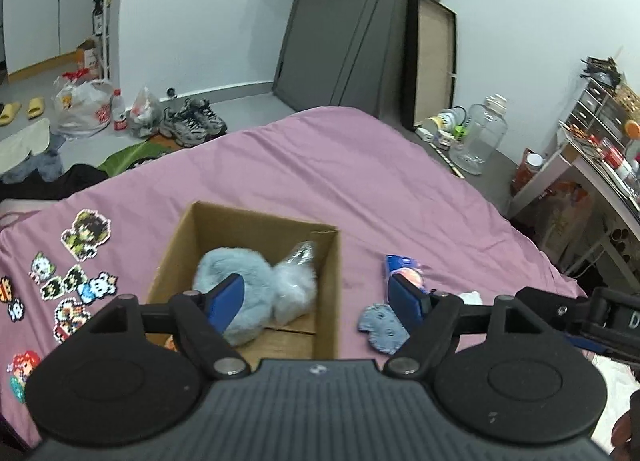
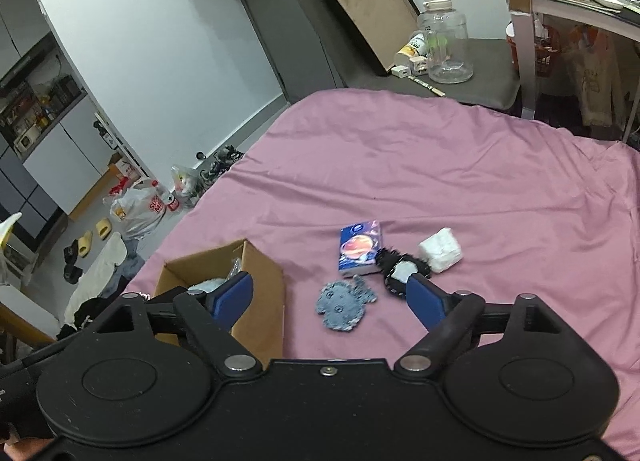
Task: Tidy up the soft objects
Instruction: 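Reach the left gripper to the grey fish plush and close on it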
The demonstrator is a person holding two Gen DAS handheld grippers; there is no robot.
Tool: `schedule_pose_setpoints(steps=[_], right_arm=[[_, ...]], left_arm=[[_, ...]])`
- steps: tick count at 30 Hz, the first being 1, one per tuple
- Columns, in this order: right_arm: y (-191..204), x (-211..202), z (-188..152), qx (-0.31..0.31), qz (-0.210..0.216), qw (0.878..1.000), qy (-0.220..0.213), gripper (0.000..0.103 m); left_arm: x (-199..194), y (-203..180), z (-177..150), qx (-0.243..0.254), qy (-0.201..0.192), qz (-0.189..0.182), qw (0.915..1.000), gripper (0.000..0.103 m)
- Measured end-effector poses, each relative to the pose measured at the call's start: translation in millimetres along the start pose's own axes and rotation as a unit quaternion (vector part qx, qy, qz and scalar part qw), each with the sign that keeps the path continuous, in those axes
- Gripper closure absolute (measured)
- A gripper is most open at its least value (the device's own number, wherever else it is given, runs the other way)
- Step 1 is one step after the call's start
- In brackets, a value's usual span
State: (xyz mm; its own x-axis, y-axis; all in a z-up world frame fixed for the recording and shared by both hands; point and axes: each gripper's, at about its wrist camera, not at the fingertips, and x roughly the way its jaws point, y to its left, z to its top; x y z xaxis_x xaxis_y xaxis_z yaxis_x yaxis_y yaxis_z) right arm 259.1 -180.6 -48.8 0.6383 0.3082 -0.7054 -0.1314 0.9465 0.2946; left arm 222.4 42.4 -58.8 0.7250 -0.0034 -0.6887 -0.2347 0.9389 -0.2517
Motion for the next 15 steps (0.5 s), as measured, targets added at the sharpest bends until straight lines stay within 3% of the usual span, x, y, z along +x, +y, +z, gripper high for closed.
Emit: schedule_pose_setpoints(steps=[5, 10, 15], right_arm=[[-26, -2, 8, 0.012, 0.009, 1.0, -0.006, 0.017], [-65, 14, 1, 0.072, 0.047, 0.996, 0.005, 0.018], [-90, 29, -2, 0.091, 0.064, 0.994, 0.013, 0.021]], left_arm=[[1, -19, 1, 0.011, 0.004, 0.002, 0.9999, 0.025], [10, -40, -1, 0.03, 0.008, 0.012, 0.9995, 0.025], [23, -53, -1, 0.022, 0.007, 0.025, 0.9994, 0.025]])
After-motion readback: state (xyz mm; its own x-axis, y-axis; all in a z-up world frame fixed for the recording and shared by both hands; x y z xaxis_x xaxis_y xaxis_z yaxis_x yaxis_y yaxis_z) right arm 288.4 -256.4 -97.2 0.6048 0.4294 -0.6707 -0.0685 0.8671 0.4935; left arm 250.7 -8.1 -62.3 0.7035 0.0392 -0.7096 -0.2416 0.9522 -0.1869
